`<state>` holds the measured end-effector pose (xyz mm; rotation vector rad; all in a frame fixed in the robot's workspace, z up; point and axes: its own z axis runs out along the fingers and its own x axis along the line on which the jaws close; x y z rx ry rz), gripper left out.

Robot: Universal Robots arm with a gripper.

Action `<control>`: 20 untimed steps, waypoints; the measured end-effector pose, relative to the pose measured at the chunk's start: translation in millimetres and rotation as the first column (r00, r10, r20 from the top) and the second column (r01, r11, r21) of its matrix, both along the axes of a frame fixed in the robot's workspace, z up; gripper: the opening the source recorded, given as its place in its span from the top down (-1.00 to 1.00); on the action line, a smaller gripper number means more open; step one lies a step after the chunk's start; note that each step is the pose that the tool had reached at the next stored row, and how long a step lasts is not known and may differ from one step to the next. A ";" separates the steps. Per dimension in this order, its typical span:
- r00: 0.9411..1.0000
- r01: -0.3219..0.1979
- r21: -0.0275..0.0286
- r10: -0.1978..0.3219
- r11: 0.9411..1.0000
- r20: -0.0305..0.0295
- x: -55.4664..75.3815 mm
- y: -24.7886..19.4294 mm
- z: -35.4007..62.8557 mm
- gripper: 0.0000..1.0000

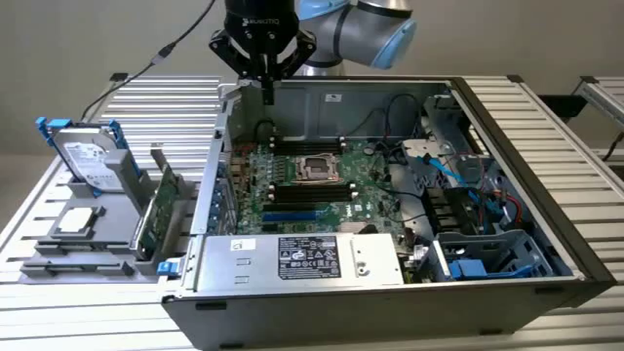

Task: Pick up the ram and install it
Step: 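Reach for the ram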

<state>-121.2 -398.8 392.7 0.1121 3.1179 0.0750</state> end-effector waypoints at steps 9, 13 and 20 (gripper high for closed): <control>1.000 0.001 0.000 -0.001 1.000 0.000 0.0 0.0 0.1 0.79; 1.000 0.001 0.000 -0.001 1.000 0.000 -3.3 0.0 0.1 0.79; 1.000 0.001 0.000 -0.001 1.000 0.001 -35.3 0.1 -2.0 0.79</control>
